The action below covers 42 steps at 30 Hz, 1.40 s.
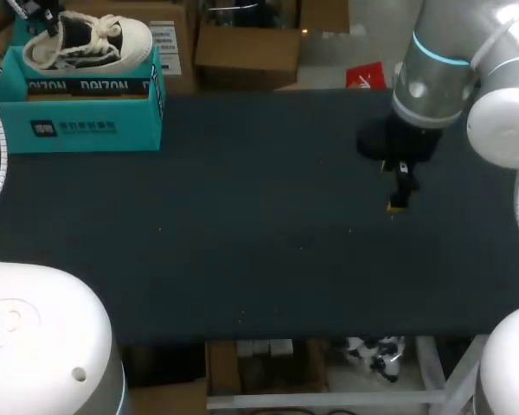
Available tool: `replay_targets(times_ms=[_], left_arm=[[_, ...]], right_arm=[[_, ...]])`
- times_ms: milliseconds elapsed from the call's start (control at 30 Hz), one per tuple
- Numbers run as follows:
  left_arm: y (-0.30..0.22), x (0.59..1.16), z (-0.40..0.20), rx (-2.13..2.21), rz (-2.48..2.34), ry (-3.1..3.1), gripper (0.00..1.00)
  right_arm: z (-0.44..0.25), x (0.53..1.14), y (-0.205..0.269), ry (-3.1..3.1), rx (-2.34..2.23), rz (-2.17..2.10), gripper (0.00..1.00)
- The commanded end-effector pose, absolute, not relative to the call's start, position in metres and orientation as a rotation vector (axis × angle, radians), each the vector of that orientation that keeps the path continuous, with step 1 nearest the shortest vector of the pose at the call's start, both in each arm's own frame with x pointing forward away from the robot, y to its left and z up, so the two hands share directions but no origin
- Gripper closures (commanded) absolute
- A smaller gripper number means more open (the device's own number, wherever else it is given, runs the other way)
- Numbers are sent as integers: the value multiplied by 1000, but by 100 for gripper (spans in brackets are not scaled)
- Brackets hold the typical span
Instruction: Open the shoe tongue, take the insole out of the shoe, put the insole back into the shoe, and pack the shoe into the shoebox
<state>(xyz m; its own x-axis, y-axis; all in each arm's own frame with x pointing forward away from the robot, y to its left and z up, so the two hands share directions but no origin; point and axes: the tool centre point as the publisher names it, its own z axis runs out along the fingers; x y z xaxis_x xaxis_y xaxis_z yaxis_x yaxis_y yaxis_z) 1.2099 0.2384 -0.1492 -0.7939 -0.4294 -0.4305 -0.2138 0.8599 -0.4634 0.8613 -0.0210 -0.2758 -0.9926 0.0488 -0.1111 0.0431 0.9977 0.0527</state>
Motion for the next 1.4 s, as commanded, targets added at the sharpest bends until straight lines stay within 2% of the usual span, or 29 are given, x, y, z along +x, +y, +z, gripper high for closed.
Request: replay_targets(times_ms=[33, 300, 900, 933, 967, 1000, 1200, 1400], left_arm=[[255, 1228, -169, -469, -546, 2545, 100], [277, 1219, -211, -446, -437, 2613, 100], [298, 1252, -315, -583, -270, 2827, 100], [298, 1253, -316, -591, -260, 2826, 72], [298, 1253, -317, -597, -257, 2826, 23], [298, 1253, -319, -612, -258, 2828, 0], [290, 1253, -317, -647, -280, 2804, 0], [270, 1239, -268, -599, -350, 2731, 0]], right_arm=[[-275, 860, -21, 3027, 70, 73, 0], [-275, 860, -21, 3027, 70, 73, 0], [-275, 860, -21, 3027, 70, 73, 0], [-275, 860, -21, 3027, 70, 73, 0], [-275, 860, -21, 3027, 70, 73, 0], [-275, 860, -21, 3027, 70, 73, 0], [-275, 860, -21, 3027, 70, 73, 0], [-275, 860, -21, 3027, 70, 73, 0]])
